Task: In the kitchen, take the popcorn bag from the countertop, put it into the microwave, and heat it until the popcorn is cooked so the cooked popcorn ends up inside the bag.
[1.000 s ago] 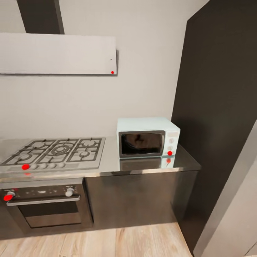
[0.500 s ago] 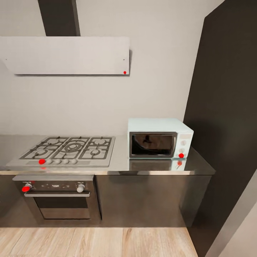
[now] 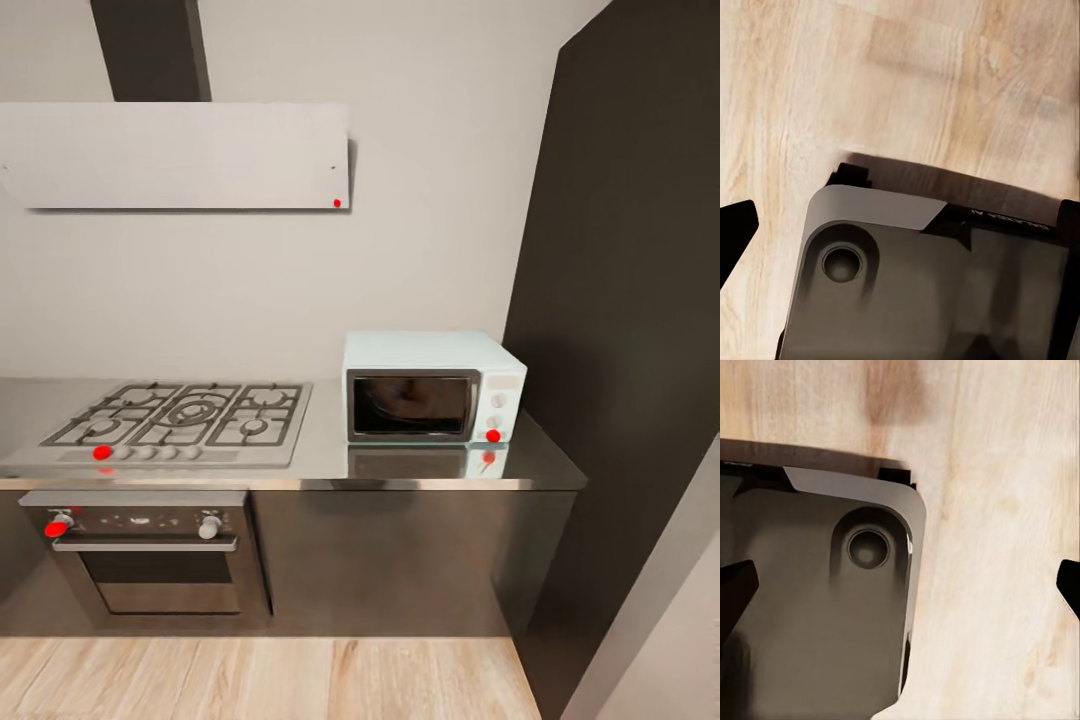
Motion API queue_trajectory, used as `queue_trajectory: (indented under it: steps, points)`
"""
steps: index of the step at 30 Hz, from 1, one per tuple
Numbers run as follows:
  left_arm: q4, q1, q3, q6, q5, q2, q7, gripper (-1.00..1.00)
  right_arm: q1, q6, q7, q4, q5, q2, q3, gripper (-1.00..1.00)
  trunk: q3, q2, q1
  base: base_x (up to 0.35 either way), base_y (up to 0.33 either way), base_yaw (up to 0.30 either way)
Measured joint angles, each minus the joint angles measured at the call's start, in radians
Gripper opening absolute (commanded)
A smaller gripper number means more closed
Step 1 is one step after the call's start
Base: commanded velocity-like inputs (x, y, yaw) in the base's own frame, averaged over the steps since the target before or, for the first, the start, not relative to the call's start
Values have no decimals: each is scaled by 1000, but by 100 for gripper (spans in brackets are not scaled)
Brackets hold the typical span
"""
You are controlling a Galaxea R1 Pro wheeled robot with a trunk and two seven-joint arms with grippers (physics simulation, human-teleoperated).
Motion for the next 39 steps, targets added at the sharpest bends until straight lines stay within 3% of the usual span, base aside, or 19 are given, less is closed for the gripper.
queue_trajectory:
  steps: [19, 31, 35, 38, 39]
  points:
    - [0, 0, 0, 0, 0, 0, 0, 100, 0, 0, 1, 0, 0, -2, 0, 100, 0, 0, 0, 0, -267, 0]
    - [0, 0, 0, 0, 0, 3, 0, 100, 0, -8, 9, -3, 5, -1, -7, 100, 0, 0, 0, 0, -25, 0]
    - [1, 0, 0, 0, 0, 2, 0, 100, -1, 9, 36, -204, -5, 7, -11, 100, 0, 0, 0, 0, 0, 0]
    - [0, 0, 0, 0, 0, 1, 0, 100, -1, 151, 99, -436, -6, 50, -10, 100, 0, 0, 0, 0, 0, 0]
    - [1, 0, 0, 0, 0, 1, 0, 100, -1, 230, 128, -539, -10, 69, -11, 100, 0, 0, 0, 0, 0, 0]
